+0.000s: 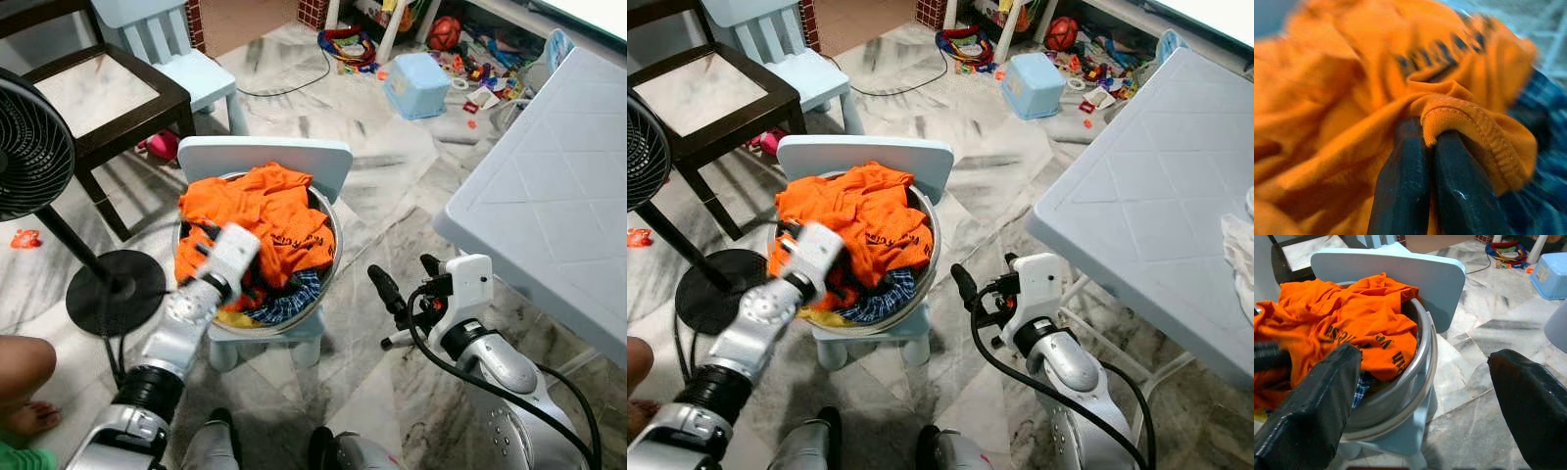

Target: Hang hanger

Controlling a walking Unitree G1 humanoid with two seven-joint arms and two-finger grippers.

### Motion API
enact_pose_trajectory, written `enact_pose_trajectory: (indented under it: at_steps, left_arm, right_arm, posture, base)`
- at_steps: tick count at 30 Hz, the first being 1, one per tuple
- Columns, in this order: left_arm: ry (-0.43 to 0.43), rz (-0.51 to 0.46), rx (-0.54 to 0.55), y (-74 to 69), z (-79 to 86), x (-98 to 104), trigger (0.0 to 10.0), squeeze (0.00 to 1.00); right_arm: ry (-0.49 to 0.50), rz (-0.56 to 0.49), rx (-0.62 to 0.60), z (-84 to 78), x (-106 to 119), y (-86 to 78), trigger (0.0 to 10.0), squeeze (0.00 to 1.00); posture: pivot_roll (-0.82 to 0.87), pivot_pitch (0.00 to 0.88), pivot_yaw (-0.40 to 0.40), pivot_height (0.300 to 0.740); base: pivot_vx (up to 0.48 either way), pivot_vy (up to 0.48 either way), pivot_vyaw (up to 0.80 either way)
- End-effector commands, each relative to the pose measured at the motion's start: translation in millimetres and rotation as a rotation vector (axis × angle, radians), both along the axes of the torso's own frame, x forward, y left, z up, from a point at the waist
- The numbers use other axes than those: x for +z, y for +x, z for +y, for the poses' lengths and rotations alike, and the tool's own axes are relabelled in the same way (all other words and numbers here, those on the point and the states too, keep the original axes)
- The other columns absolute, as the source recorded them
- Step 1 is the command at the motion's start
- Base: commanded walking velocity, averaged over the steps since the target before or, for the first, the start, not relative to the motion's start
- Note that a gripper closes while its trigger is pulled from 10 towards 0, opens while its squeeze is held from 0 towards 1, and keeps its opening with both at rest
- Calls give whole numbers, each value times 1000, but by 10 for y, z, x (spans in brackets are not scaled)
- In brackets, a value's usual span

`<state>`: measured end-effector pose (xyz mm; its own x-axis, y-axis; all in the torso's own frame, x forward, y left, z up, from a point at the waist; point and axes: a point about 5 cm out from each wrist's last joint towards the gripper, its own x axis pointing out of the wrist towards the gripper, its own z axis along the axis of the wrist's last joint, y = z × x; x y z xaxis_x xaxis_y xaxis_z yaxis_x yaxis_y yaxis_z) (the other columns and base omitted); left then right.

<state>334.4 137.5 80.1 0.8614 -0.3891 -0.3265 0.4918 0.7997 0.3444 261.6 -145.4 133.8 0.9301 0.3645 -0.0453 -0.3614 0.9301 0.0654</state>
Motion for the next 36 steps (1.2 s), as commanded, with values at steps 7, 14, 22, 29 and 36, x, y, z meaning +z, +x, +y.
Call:
enact_pose_trajectory:
  at_steps: [7, 14, 22, 29, 36]
  left_arm:
    - [-32, 75, -9, -61, -15, -117, 10000, 1000]
    - [-10, -114, 158, -2, 110, 116, 10000, 1000]
    - [-49, -78, 87, -327, -97, -46, 10000, 1000]
    - [-63, -57, -23, -461, -199, 3, 10000, 1000]
    - [-51, -111, 83, -698, -133, 161, 10000, 1000]
  right_arm:
    - [-28, 17, -17, -25, -60, -28, 10000, 0]
    - [-3, 34, -25, -30, -80, 2, 10000, 0]
    - [34, 56, -49, -44, -94, 45, 10000, 0]
    - [19, 73, -34, -15, -118, 55, 10000, 0]
    - [-2, 80, -40, -26, -145, 46, 10000, 0]
  posture:
    - [18, 211, -122, 740]
    - [38, 202, -124, 740]
    - [54, 195, -128, 740]
    - [59, 191, -124, 740]
    - [68, 193, -110, 740]
  base:
    - [0, 0, 0]
    - [0, 0, 0]
    - [0, 0, 0]
    - [0, 0, 0]
    - [0, 0, 0]
